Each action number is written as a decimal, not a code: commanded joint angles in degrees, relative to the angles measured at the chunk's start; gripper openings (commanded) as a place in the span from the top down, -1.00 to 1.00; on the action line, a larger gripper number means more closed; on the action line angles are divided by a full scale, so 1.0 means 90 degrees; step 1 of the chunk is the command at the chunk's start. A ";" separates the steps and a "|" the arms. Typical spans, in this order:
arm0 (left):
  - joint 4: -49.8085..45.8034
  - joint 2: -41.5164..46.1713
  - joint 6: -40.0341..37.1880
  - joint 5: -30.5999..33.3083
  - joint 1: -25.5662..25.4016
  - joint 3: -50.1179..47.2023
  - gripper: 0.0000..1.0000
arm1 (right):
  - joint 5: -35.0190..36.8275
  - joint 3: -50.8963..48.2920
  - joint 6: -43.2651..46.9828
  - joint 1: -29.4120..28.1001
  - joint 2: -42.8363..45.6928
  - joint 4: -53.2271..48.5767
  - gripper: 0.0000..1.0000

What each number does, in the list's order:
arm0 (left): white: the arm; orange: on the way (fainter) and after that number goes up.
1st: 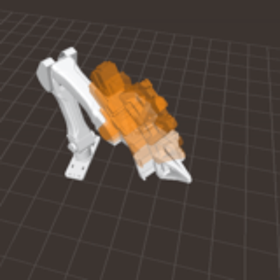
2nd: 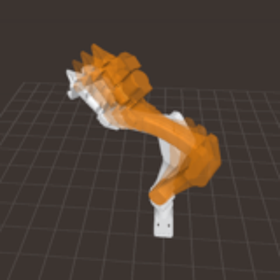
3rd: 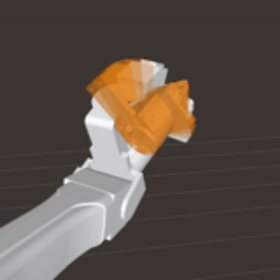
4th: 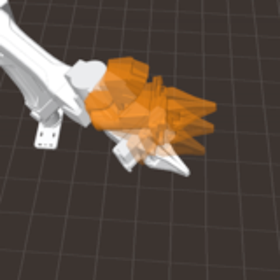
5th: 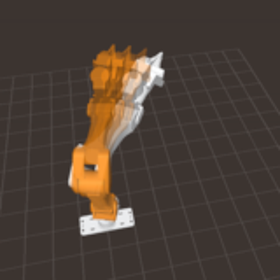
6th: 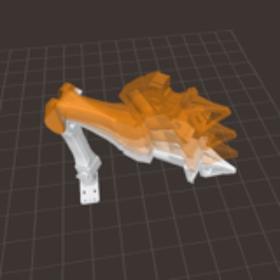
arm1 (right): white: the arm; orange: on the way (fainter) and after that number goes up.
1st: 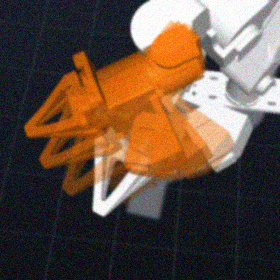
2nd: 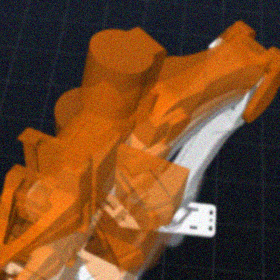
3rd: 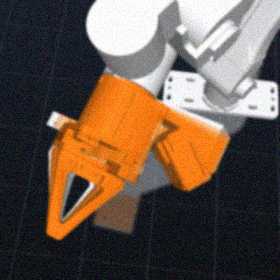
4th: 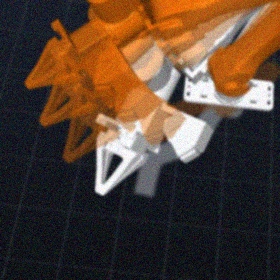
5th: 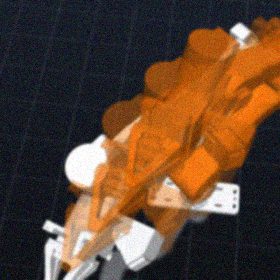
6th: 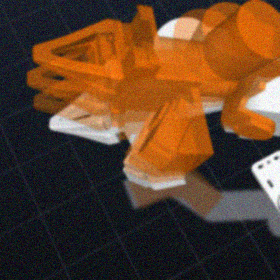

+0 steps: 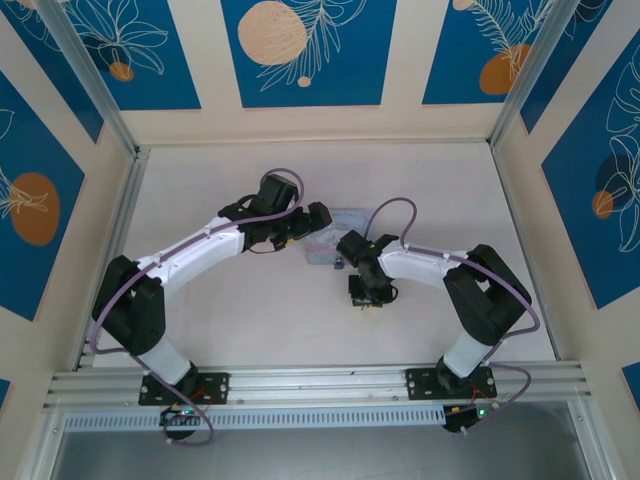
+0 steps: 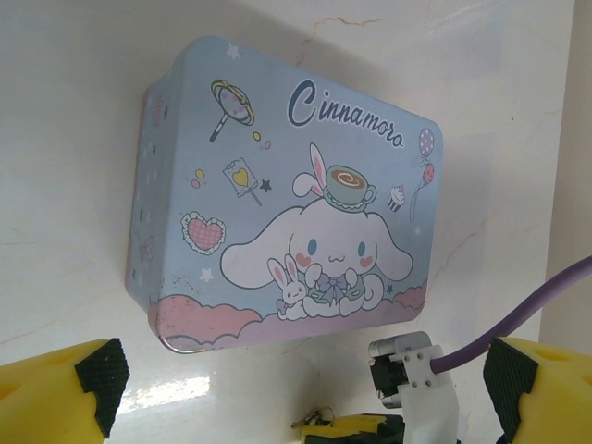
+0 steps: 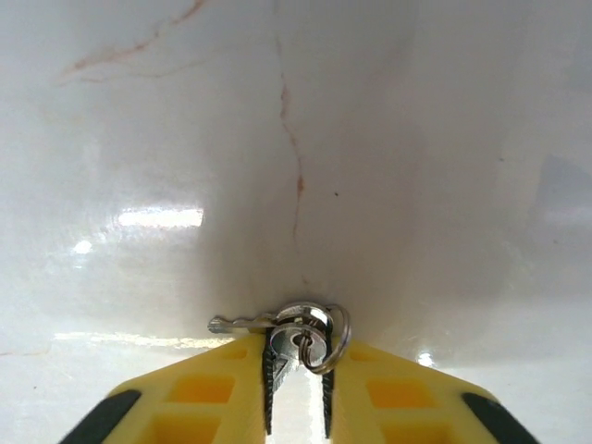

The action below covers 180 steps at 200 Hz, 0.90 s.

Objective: Unlock the padlock with the key

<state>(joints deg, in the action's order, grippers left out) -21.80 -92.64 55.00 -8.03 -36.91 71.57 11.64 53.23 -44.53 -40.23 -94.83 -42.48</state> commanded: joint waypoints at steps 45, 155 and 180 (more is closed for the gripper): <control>0.0098 0.0137 -0.0023 -0.0181 0.0059 -0.0139 -1.00 | -0.0195 -0.0366 0.0202 0.0109 0.0210 0.0860 0.98; 0.0082 0.0140 0.0002 -0.0317 0.0064 -0.0203 -1.00 | -0.0870 -0.0931 -0.0086 0.0358 0.1398 0.1026 1.00; 0.0086 0.0130 0.0041 -0.0393 0.0053 -0.0217 -1.00 | -0.0981 -0.1083 -0.0190 0.0405 0.1602 0.1084 1.00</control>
<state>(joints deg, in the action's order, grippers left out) -21.71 -92.64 55.07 -9.74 -36.91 70.00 5.50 45.08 -44.53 -37.15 -82.59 -32.91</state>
